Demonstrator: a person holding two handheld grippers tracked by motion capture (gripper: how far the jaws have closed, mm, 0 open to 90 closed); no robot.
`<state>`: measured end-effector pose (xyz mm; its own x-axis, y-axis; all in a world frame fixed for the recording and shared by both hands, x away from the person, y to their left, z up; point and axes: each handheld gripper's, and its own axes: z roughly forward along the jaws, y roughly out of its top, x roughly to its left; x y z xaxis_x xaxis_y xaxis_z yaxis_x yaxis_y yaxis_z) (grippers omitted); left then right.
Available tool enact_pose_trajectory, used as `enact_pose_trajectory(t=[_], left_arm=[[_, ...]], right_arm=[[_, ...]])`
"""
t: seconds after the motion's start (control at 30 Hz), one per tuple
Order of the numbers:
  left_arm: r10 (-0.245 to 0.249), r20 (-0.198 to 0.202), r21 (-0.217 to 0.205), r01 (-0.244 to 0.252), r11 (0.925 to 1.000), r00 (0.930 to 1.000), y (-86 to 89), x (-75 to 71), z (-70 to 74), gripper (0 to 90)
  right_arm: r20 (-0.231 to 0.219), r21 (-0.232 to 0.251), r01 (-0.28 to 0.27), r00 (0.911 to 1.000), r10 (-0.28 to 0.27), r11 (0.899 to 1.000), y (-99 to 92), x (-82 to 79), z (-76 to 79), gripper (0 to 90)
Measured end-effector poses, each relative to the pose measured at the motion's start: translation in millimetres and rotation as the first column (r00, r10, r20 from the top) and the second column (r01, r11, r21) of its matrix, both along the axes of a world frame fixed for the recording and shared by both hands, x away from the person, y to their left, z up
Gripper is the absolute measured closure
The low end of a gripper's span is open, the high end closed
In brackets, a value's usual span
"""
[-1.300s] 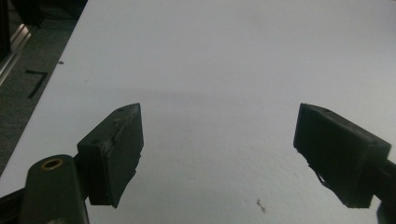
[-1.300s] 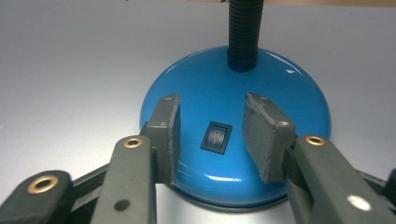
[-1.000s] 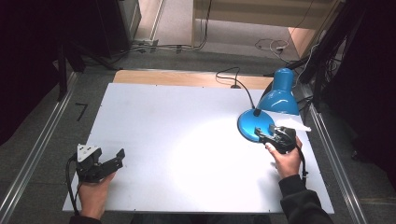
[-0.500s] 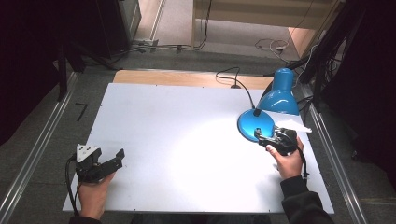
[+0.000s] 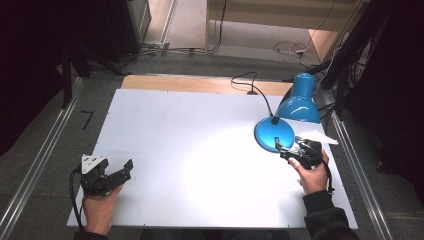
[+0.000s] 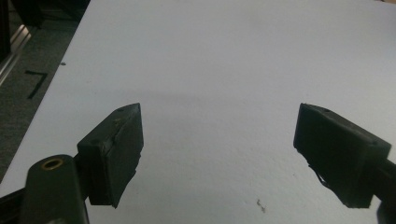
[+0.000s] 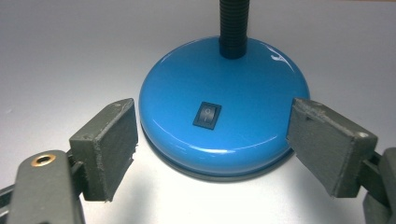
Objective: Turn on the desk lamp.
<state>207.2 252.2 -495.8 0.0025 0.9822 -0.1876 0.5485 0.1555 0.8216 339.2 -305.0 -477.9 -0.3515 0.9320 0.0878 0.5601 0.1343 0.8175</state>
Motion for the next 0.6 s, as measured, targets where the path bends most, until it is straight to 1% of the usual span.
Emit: enact_pose_trajectory(t=[0.4, 0.6], left_arm=[[0.0, 0.001, 0.0, 0.0, 1.0, 1.0, -0.3, 0.0, 0.0, 16.5], [0.0, 0.001, 0.0, 0.0, 1.0, 1.0, -0.4, 0.0, 0.0, 16.5]], right_arm=[[-0.017, -0.009, -0.002, 0.9999, 0.001, 1.0, -6.5, -6.0, -1.3, 15.6], [-0.017, -0.009, -0.001, 0.9998, 0.0, 1.0, -9.2, -9.1, -1.0, 15.6]])
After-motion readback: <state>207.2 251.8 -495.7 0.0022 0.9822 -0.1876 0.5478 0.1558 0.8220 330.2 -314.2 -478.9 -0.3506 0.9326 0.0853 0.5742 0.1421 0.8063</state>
